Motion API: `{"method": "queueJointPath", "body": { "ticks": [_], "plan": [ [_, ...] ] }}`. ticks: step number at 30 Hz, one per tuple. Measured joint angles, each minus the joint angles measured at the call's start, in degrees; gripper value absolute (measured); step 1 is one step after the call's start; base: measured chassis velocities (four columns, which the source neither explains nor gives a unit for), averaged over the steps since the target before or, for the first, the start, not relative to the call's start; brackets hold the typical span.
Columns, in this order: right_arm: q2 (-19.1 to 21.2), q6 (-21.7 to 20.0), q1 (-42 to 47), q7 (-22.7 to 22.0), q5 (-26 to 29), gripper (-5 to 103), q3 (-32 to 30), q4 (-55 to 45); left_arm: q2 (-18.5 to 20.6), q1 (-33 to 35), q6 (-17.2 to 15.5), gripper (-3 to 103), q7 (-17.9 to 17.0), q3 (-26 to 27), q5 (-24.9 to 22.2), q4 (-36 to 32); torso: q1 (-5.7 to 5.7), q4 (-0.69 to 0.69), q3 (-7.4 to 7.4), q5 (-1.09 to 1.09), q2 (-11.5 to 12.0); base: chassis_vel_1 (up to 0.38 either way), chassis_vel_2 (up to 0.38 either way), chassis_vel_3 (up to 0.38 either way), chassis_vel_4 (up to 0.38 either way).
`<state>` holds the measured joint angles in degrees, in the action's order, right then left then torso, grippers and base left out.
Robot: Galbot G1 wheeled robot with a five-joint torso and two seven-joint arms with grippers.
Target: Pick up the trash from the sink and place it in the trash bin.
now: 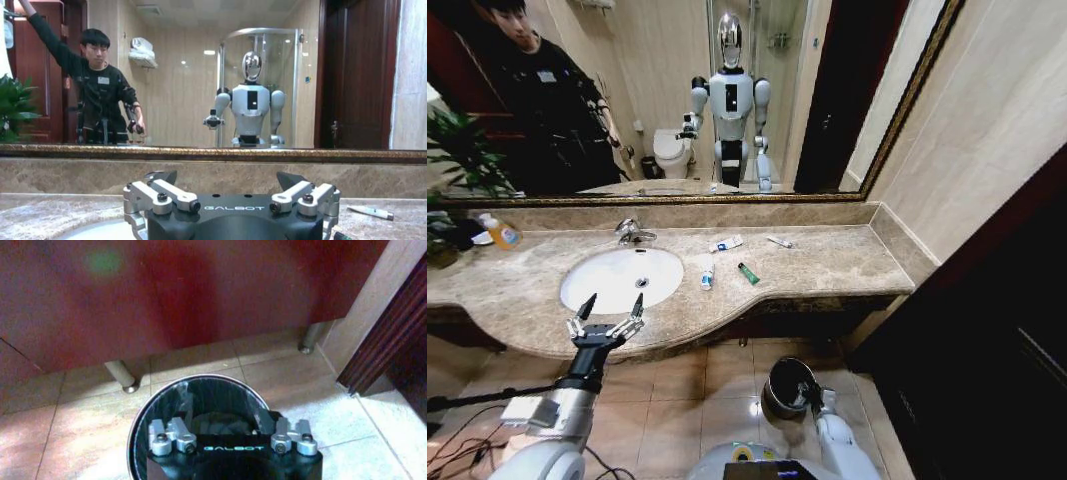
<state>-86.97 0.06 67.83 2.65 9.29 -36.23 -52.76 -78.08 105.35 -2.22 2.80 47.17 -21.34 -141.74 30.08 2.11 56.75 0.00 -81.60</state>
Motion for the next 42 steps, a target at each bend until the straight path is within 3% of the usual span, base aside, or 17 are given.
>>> {"method": "queueJointPath", "body": {
  "ticks": [1, 4, 8, 22, 27, 33, 42],
  "plan": [
    [0.0, 0.0, 0.0, 0.0, 0.0, 70, 0.0, 0.0, 0.0, 0.0, 0.0, 100, 0.0, 0.0, 0.0, 0.0, 0.00, 0.00, 0.00, 0.00, 0.0, 0.000, 0.000, 0.000, 0.000],
    [-0.1, 0.0, 0.1, 0.0, 0.1, 86, 0.0, -0.1, 0.0, 0.0, 0.0, 100, 0.0, 0.0, 0.0, 0.0, 0.00, 0.00, 0.00, 0.00, 0.0, 0.000, 0.000, 0.000, 0.000],
    [-0.2, 0.0, 0.1, -0.2, 0.1, 99, 0.0, -0.3, 0.0, 0.0, 0.0, 100, 0.0, 0.0, 0.0, 0.0, 0.00, 0.00, 0.00, 0.00, 0.0, 0.000, 0.000, 0.000, 0.000],
    [-0.2, -0.4, 1.0, -0.5, 1.3, 100, -0.1, -2.5, 0.0, 0.0, 0.0, 100, 0.0, 0.0, 0.0, 0.0, 0.00, 0.00, 0.00, 0.00, 0.0, 0.000, 0.000, 0.000, 0.000],
    [-0.6, 0.0, 6.3, -1.1, 6.8, 100, 0.6, -14.9, 0.0, 0.0, 0.0, 100, 0.0, 0.0, 0.0, 0.0, 0.00, 0.00, 0.00, 0.00, 0.0, 0.000, 0.000, 0.000, 0.000],
    [-1.0, 4.6, 10.8, -1.8, 5.9, 100, 0.6, -25.3, 0.0, 0.0, 0.0, 100, 0.0, 0.0, 0.0, 0.0, -0.01, 0.00, 0.00, 0.00, 0.0, 0.000, 0.000, 0.000, 0.000],
    [-1.5, 5.0, 19.0, 4.4, 3.8, 100, 1.3, -51.8, 0.0, 0.0, 0.0, 100, 0.0, 0.0, 0.0, 0.0, -0.01, -0.01, 0.00, 0.01, 0.0, 0.000, 0.000, 0.000, 0.000]
  ]
}}
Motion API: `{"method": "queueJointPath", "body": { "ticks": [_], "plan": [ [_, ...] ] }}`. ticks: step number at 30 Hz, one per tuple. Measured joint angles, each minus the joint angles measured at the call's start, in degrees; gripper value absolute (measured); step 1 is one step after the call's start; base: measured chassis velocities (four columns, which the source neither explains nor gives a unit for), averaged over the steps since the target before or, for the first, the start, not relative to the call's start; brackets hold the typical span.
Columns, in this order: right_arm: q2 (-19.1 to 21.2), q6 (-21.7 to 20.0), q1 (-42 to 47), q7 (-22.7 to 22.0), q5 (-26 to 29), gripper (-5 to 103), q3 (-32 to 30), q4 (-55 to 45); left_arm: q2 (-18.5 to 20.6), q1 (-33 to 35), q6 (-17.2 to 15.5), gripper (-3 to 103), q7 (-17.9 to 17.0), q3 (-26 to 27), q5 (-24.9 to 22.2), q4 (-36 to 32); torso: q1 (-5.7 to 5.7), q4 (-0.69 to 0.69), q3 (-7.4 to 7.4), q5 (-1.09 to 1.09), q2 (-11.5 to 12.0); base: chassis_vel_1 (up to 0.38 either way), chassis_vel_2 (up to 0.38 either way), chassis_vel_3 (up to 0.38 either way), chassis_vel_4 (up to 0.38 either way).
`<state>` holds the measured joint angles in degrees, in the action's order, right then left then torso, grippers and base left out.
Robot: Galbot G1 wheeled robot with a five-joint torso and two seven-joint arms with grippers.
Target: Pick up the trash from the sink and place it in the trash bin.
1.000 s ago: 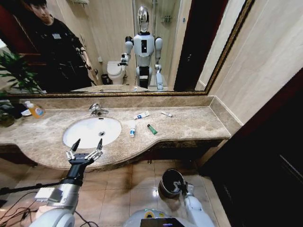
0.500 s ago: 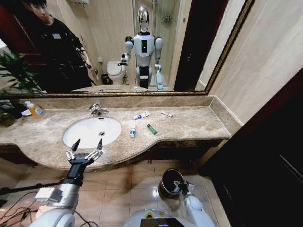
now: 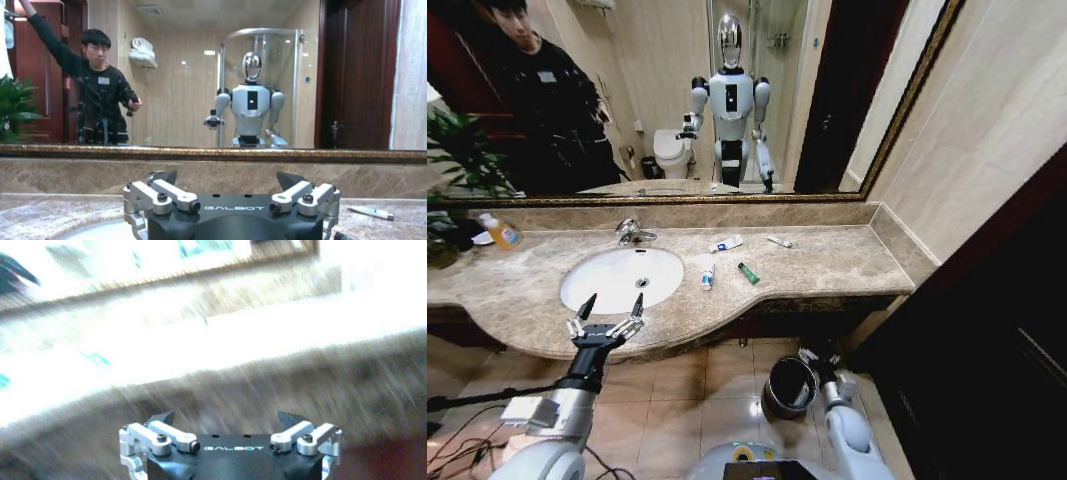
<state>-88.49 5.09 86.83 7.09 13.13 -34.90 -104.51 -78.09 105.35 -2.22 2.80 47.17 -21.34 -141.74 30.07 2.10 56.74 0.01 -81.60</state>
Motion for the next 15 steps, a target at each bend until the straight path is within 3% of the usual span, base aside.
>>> {"method": "queueJointPath", "body": {
  "ticks": [5, 10, 13, 15],
  "plan": [
    [0.6, -2.5, -0.1, 3.6, -2.4, 100, 0.9, -8.7, 0.0, 0.0, 0.0, 100, 0.0, 0.0, 0.0, 0.0, 0.00, 0.00, 0.00, 0.00, 0.0, 0.000, 0.000, 0.000, 0.000],
    [2.4, -6.1, -3.3, 5.6, -3.6, 100, 1.6, -10.1, 0.0, 0.0, 0.0, 100, 0.0, 0.0, 0.0, 0.0, 0.01, 0.01, 0.00, 0.00, 0.0, 0.000, 0.000, 0.000, 0.000],
    [5.9, -13.2, -8.9, 6.1, -2.9, 100, 3.4, -10.0, 0.0, 0.0, 0.0, 100, 0.0, 0.0, 0.0, 0.0, 0.01, 0.00, 0.00, -0.01, 0.0, 0.000, 0.000, 0.000, 0.000],
    [7.1, -14.6, -11.2, 5.8, -2.8, 100, 4.2, -9.0, 0.0, 0.0, 0.0, 100, 0.0, 0.0, 0.0, 0.0, 0.01, 0.01, 0.00, 0.00, 0.0, 0.000, 0.000, 0.000, 0.000]
  ]
}}
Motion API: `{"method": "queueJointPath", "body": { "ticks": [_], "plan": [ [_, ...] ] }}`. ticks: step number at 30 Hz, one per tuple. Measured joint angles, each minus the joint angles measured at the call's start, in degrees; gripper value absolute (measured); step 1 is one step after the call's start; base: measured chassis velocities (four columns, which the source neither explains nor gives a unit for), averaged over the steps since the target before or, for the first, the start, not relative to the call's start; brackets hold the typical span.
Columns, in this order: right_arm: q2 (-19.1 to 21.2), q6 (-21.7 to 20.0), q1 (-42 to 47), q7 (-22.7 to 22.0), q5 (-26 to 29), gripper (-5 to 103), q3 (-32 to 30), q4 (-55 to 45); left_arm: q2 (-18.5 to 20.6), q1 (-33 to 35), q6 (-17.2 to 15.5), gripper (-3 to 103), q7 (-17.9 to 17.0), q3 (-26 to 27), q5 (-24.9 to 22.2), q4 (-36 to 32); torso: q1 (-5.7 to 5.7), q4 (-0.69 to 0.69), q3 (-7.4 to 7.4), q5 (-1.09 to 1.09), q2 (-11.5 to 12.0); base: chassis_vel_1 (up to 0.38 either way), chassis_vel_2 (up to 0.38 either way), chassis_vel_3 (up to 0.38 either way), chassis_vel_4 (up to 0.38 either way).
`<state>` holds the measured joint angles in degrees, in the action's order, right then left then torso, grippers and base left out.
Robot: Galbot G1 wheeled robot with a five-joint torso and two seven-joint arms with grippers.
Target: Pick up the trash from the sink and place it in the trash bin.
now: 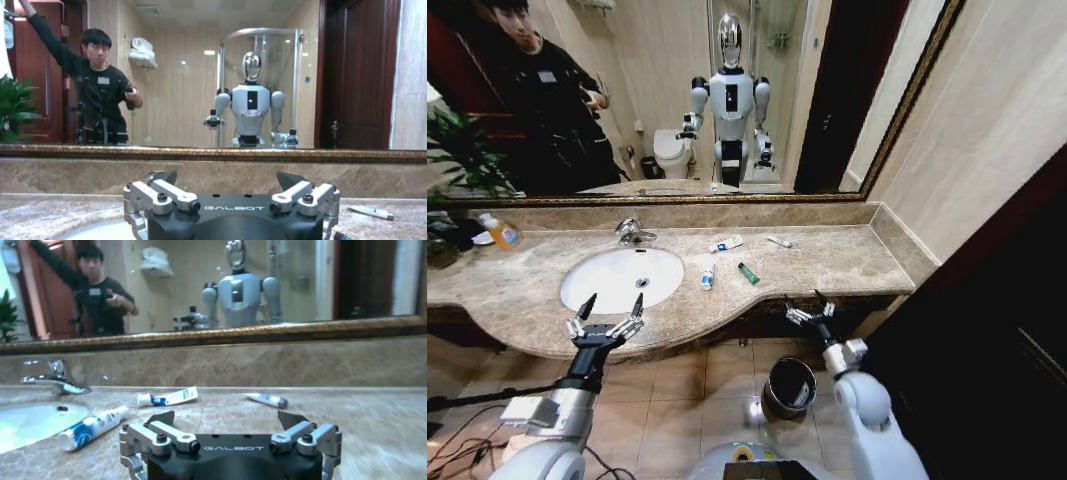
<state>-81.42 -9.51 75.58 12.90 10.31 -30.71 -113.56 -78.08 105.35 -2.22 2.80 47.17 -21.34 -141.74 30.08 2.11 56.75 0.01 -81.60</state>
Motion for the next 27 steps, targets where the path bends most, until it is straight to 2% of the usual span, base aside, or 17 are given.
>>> {"method": "queueJointPath", "body": {
  "ticks": [6, 9, 17, 23, 24, 27],
  "plan": [
    [4.3, -4.1, -8.1, -1.7, 1.7, 100, 4.1, 4.1, 0.0, 0.0, 0.0, 100, 0.0, 0.0, 0.0, 0.0, 0.01, 0.01, 0.01, -0.01, 0.0, 0.000, 0.000, 0.000, 0.000],
    [8.0, -7.0, -14.1, -3.8, 4.8, 100, 9.6, 8.1, 0.0, 0.0, 0.0, 100, 0.0, 0.0, 0.0, 0.0, 0.00, 0.00, 0.00, -0.01, 0.0, 0.000, 0.000, 0.000, 0.000],
    [8.7, -9.4, -22.2, -6.7, 8.4, 100, 17.7, 17.1, 0.0, 0.0, 0.0, 100, 0.0, 0.0, 0.0, 0.0, 0.01, 0.00, 0.01, -0.01, 0.0, 0.000, 0.000, 0.000, 0.000],
    [8.6, -9.4, -25.6, -9.1, 9.4, 100, 20.2, 21.1, 0.0, 0.0, 0.0, 100, 0.0, 0.0, 0.0, 0.0, 0.01, 0.00, 0.00, 0.00, 0.0, 0.000, 0.000, 0.000, 0.000],
    [8.6, -9.4, -26.5, -9.5, 9.6, 103, 20.9, 21.9, 0.0, 0.0, 0.0, 100, 0.0, 0.0, 0.0, 0.0, 0.01, 0.00, 0.00, -0.01, 0.0, 0.000, 0.000, 0.000, 0.000],
    [8.6, -9.3, -27.6, -10.0, 9.8, 97, 22.2, 22.9, 0.0, 0.0, 0.0, 100, 0.0, 0.0, 0.0, 0.0, 0.00, 0.00, 0.00, 0.00, 0.0, 0.000, 0.000, 0.000, 0.000]
  ]
}}
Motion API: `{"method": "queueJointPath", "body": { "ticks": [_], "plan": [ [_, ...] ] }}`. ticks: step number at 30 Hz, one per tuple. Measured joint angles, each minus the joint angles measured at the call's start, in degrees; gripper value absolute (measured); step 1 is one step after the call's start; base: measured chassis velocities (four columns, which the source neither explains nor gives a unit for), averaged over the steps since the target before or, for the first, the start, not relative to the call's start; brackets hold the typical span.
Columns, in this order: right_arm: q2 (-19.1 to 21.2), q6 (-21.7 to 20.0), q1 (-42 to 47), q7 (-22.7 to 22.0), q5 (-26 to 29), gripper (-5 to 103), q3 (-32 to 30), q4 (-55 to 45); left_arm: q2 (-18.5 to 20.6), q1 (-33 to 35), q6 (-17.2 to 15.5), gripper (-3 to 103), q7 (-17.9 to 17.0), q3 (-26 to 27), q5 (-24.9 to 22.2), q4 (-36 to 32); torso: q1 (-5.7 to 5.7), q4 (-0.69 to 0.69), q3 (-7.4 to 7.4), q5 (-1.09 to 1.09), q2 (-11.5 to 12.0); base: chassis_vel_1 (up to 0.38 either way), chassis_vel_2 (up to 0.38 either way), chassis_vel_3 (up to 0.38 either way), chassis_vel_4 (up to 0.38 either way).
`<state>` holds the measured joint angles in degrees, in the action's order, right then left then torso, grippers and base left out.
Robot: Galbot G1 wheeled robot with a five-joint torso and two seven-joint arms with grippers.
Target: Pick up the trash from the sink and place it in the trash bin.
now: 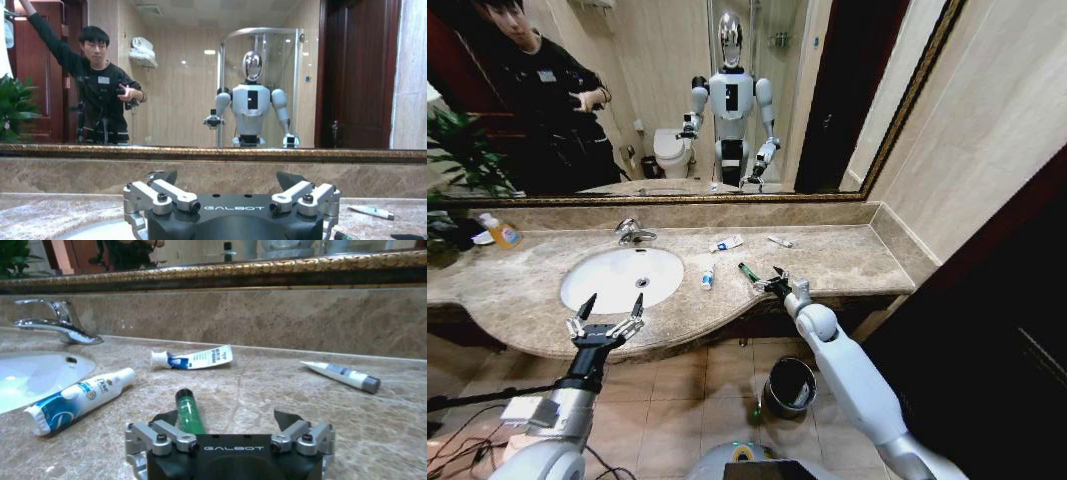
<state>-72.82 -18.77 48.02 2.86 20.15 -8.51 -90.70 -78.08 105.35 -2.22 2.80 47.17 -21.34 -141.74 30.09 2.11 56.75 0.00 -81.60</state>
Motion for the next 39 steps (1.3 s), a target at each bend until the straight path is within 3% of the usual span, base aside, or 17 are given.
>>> {"method": "queueJointPath", "body": {
  "ticks": [3, 6, 9, 18, 22, 26, 31, 39],
  "plan": [
    [0.0, 0.1, -0.6, -0.6, 0.1, 89, 1.3, 0.7, 0.0, 0.0, 0.0, 100, 0.0, 0.0, 0.0, 0.0, 0.00, 0.00, 0.00, 0.00, 0.0, 0.000, 0.000, 0.000, 0.000],
    [-0.1, 0.1, -0.7, -1.2, 0.3, 74, 2.6, 1.0, 0.0, 0.0, 0.0, 100, 0.0, 0.0, 0.0, 0.0, -0.01, 0.00, 0.00, 0.00, 0.0, 0.000, 0.000, 0.000, 0.000],
    [-0.1, 0.2, -0.5, -1.4, 0.4, 68, 3.0, 1.2, 0.0, 0.0, 0.0, 100, 0.0, 0.0, 0.0, 0.0, -0.01, 0.00, 0.00, 0.00, 0.0, 0.000, 0.000, 0.000, 0.000],
    [-0.6, 0.4, 0.9, -1.4, -0.5, 32, 3.0, 0.9, 0.0, 0.0, 0.0, 100, 0.0, 0.0, 0.0, 0.0, -0.01, -0.01, -0.01, 0.00, 0.0, 0.000, 0.000, 0.000, 0.000],
    [-0.6, 0.4, 1.4, -1.3, -0.9, 20, 2.9, 0.1, 0.0, 0.0, 0.0, 100, 0.0, 0.0, 0.0, 0.0, -0.01, 0.00, -0.01, 0.00, 0.0, 0.000, 0.000, 0.000, 0.000],
    [-0.5, 0.4, 1.9, -1.4, -1.0, 18, 2.8, -0.8, 0.0, 0.0, 0.0, 100, 0.0, 0.0, 0.0, 0.0, -0.01, 0.00, 0.00, 0.00, 0.0, 0.000, 0.000, 0.000, 0.000],
    [0.2, 0.3, 2.9, -1.9, -1.0, 6, 2.5, -3.8, 0.0, 0.0, 0.0, 100, 0.0, 0.0, 0.0, 0.0, -0.01, 0.00, 0.00, -0.01, 0.0, 0.000, 0.000, 0.000, 0.000],
    [2.3, 0.1, 5.7, -2.8, 0.6, 6, -0.1, -9.9, 0.0, 0.0, 0.0, 100, 0.0, 0.0, 0.0, 0.0, -0.01, 0.00, 0.00, -0.01, 0.0, 0.000, 0.000, 0.000, 0.000]
  ]
}}
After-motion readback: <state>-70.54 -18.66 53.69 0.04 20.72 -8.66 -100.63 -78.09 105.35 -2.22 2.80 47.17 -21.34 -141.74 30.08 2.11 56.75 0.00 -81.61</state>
